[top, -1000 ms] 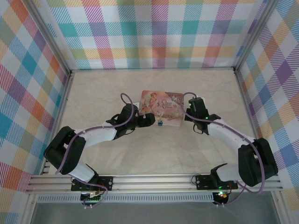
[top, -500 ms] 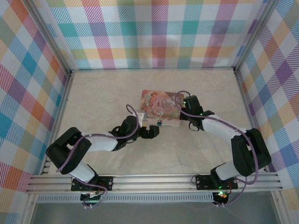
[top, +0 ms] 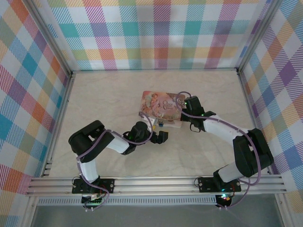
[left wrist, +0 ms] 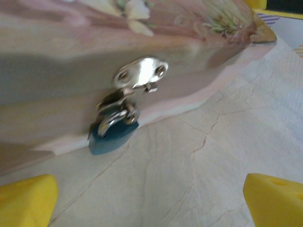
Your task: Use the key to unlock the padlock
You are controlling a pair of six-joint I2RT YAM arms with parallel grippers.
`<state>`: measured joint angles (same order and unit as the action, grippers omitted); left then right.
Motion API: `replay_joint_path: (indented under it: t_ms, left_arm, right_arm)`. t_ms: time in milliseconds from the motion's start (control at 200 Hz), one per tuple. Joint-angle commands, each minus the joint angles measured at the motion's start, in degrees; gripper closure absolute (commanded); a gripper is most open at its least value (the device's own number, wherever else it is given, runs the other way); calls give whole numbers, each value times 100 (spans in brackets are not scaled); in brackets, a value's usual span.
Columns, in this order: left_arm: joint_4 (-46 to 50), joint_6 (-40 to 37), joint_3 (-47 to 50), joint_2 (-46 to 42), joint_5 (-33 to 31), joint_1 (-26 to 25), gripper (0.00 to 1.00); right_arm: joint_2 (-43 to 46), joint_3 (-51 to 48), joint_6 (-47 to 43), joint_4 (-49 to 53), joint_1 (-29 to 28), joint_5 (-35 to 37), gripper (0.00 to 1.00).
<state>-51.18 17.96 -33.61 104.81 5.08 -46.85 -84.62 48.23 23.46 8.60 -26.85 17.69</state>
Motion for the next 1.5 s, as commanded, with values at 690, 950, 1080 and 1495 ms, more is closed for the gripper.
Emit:
replay_joint_path:
  t_ms: [690, 950, 1080, 1495]
  left_arm:
    - [-667, 311, -634, 197, 1374, 205, 33]
    - [-1090, 823, -510, 241, 1789, 481, 41]
    - [-1237, 947, -439, 226, 1944, 558, 43]
    - [-207, 600, 181, -506, 887, 651, 23]
  right_arm:
    - [-76, 93, 7, -195, -171, -143, 100]
    - [-72, 75, 0, -223, -171, -135, 100]
    - [-42, 59, -15, -233, -176, -126, 100]
    - [-55, 76, -44, -221, -167, -99, 100]
